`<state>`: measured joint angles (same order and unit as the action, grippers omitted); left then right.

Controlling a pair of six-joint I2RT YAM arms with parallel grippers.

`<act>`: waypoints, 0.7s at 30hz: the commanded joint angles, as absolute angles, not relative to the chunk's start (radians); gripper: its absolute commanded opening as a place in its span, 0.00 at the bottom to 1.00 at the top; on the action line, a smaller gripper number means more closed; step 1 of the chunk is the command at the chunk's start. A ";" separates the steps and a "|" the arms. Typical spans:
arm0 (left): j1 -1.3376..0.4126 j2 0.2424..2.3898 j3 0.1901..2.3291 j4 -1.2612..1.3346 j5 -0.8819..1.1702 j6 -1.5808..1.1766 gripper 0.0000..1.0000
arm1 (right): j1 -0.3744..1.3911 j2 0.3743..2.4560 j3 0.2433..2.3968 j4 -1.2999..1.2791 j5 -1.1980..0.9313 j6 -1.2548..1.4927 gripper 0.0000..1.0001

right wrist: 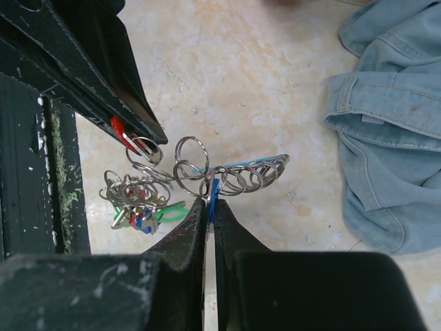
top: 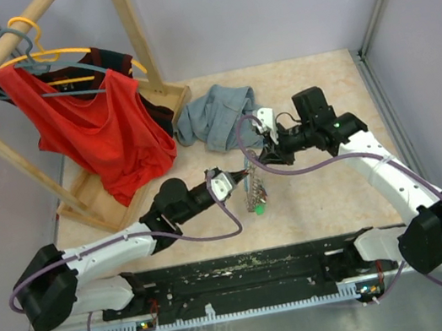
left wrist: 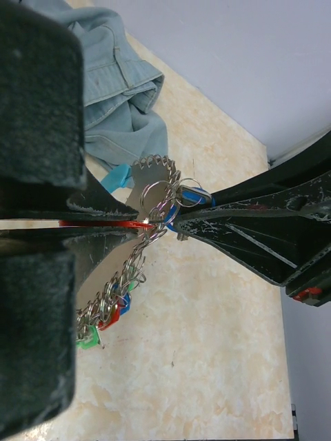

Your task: Remove the keys from the keyring

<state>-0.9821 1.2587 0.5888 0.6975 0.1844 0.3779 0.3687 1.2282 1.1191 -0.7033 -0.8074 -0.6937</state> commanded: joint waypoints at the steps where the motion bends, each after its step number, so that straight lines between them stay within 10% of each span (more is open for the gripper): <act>1: -0.988 1.217 0.608 0.752 0.186 0.399 0.00 | 0.358 1.223 1.118 -0.654 -0.805 -0.672 0.00; 21: -0.991 1.206 0.606 0.753 0.203 0.398 0.00 | 0.345 1.223 1.108 -0.660 -0.830 -0.690 0.00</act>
